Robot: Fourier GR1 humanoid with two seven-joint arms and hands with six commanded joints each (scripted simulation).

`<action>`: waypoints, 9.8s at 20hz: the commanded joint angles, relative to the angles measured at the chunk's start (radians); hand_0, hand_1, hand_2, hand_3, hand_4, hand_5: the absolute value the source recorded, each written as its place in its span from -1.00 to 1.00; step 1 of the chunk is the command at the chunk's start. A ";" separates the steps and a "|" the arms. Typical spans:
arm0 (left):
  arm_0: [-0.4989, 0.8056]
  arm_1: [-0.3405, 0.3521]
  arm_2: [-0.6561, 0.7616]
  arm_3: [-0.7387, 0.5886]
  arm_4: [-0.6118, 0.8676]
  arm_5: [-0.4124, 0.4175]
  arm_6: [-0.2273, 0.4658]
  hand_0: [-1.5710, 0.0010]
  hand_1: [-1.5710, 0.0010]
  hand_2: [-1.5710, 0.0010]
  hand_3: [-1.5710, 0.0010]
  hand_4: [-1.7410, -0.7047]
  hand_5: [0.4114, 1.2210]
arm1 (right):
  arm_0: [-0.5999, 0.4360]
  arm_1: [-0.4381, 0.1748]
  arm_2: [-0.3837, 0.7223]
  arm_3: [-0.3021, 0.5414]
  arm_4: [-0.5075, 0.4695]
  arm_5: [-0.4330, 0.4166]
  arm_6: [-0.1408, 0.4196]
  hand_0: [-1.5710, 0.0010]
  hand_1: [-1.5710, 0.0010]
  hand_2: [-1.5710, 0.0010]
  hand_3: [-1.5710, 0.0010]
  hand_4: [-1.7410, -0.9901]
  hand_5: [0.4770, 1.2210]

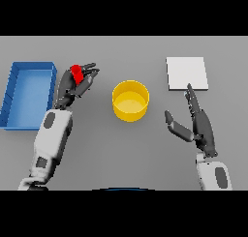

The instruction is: Pick up the red beaker and tilt it to pour out 1 green nut into yellow bowl. Pick up the yellow bowl and place it on the metallic measuring scale.

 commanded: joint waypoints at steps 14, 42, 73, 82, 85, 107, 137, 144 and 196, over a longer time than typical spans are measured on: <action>-0.055 0.135 -0.158 -0.114 -0.227 -0.061 0.139 -0.99 -0.99 -0.99 -0.99 -0.99 0.76 | 0.026 -0.023 0.007 -0.011 0.042 -0.012 -0.028 1.00 1.00 1.00 1.00 0.44 -0.51; -0.541 0.238 -0.877 0.100 -1.074 -0.394 0.114 -1.00 -1.00 -1.00 -0.93 -0.98 1.00 | 0.025 0.024 0.011 -0.014 0.027 -0.027 -0.003 1.00 1.00 1.00 1.00 0.43 -0.71; -1.102 0.389 -0.634 0.541 -1.122 -0.342 0.097 -1.00 -1.00 -1.00 -0.93 -0.98 1.00 | 0.008 0.016 0.014 0.002 0.014 -0.006 -0.042 1.00 1.00 1.00 1.00 0.70 -0.73; -0.879 0.586 -0.167 0.709 -0.667 -0.211 0.300 -1.00 -1.00 -1.00 -0.98 -1.00 1.00 | -0.022 0.004 0.020 0.020 0.027 -0.004 -0.041 1.00 1.00 1.00 1.00 0.62 -0.61; -0.766 0.589 -0.093 0.689 -0.575 -0.099 0.357 -1.00 -1.00 -1.00 -0.99 -1.00 1.00 | -0.022 -0.004 0.022 0.032 0.026 0.006 -0.036 1.00 1.00 1.00 1.00 0.62 -0.58; 0.032 0.485 0.021 -0.197 -0.134 -0.189 0.703 0.04 0.12 0.17 0.14 0.33 -0.33 | -0.005 -0.017 0.020 0.025 0.011 0.024 -0.067 1.00 1.00 1.00 1.00 0.57 -0.48; 0.081 0.476 -0.026 -0.266 -0.159 -0.206 0.671 1.00 1.00 1.00 1.00 0.80 -0.30 | -0.554 -0.345 0.429 0.297 0.600 0.311 -0.100 1.00 1.00 1.00 1.00 0.57 -0.56; 0.072 0.483 -0.022 -0.245 -0.168 -0.203 0.662 1.00 1.00 1.00 1.00 0.81 -0.29 | -0.688 -0.299 0.523 0.457 0.646 0.408 -0.135 1.00 1.00 1.00 1.00 0.55 -0.50; 0.083 0.496 -0.007 -0.310 -0.127 -0.236 0.725 1.00 1.00 1.00 1.00 0.72 -0.15 | -0.861 -0.510 0.361 0.613 0.618 0.422 -0.069 -0.99 -1.00 -0.98 -0.47 -1.00 1.00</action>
